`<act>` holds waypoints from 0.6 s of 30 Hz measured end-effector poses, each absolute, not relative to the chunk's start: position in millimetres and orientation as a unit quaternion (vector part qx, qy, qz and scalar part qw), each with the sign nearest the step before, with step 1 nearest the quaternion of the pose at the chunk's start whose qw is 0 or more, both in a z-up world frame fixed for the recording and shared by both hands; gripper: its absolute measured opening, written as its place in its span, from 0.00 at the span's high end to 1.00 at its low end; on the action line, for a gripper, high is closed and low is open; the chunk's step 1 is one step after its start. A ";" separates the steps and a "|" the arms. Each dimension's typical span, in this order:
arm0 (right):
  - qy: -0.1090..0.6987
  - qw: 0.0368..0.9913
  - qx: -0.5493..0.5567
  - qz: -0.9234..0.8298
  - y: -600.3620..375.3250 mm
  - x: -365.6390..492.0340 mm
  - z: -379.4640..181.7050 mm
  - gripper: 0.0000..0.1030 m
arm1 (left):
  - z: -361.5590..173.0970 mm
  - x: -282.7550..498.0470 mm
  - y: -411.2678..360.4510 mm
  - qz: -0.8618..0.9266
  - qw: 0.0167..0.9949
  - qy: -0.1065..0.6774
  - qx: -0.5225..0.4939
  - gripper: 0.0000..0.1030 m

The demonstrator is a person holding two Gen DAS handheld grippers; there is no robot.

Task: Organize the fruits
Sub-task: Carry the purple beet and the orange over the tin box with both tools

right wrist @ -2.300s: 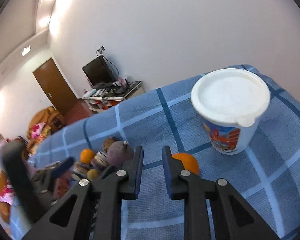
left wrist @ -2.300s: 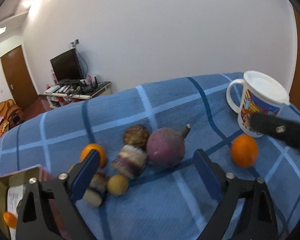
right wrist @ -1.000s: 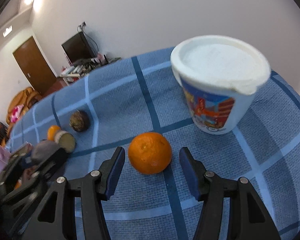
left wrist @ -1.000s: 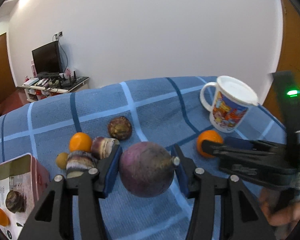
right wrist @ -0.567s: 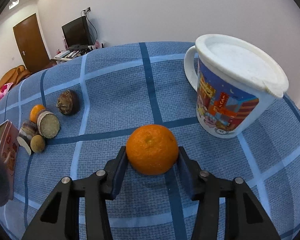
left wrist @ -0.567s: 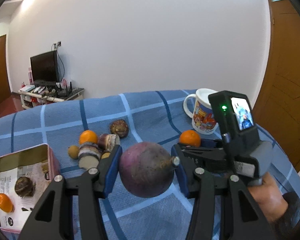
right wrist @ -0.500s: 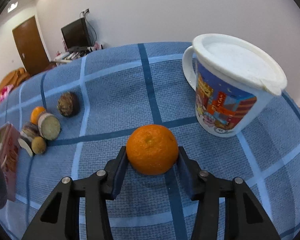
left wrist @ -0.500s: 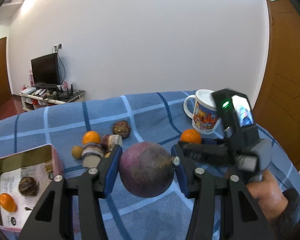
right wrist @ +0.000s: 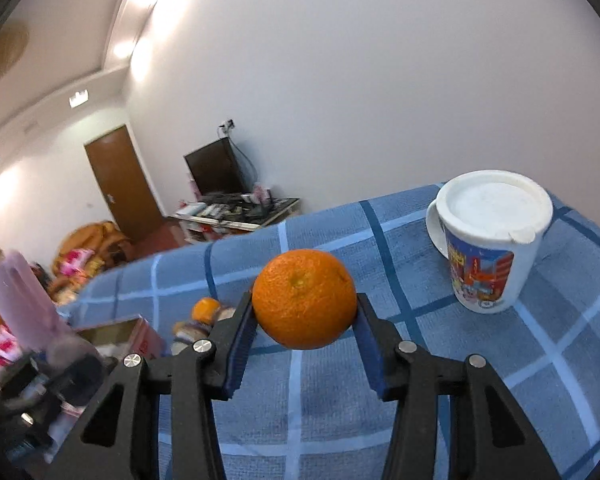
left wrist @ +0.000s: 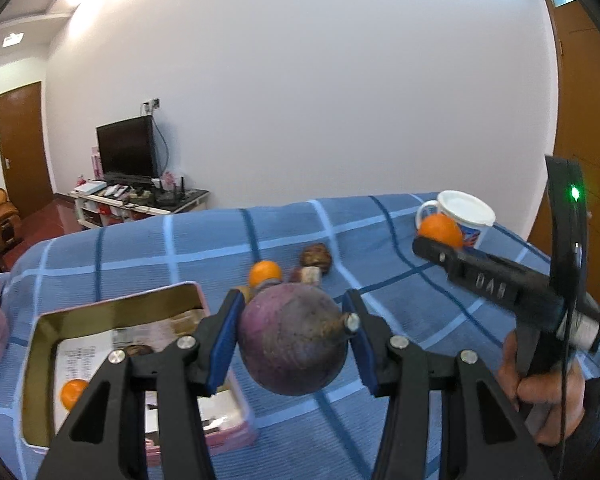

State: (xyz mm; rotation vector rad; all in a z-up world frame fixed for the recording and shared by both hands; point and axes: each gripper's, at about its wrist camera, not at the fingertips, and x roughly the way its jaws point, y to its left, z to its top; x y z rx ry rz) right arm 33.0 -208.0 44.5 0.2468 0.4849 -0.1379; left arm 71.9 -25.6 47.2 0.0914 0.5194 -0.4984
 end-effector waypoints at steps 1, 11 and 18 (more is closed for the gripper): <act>0.239 0.962 0.112 -0.071 -200.4 30.8 42.7 0.52 | 47.4 72.3 -23.6 -0.242 0.935 0.253 0.046 0.49; 0.223 0.966 0.061 -0.115 -162.9 7.1 44.8 0.52 | 43.5 67.7 -6.5 -0.231 0.940 0.242 0.066 0.49; 0.228 0.962 0.077 -0.129 -146.5 1.8 44.4 0.52 | 43.9 66.1 5.0 -0.228 0.941 0.239 0.072 0.49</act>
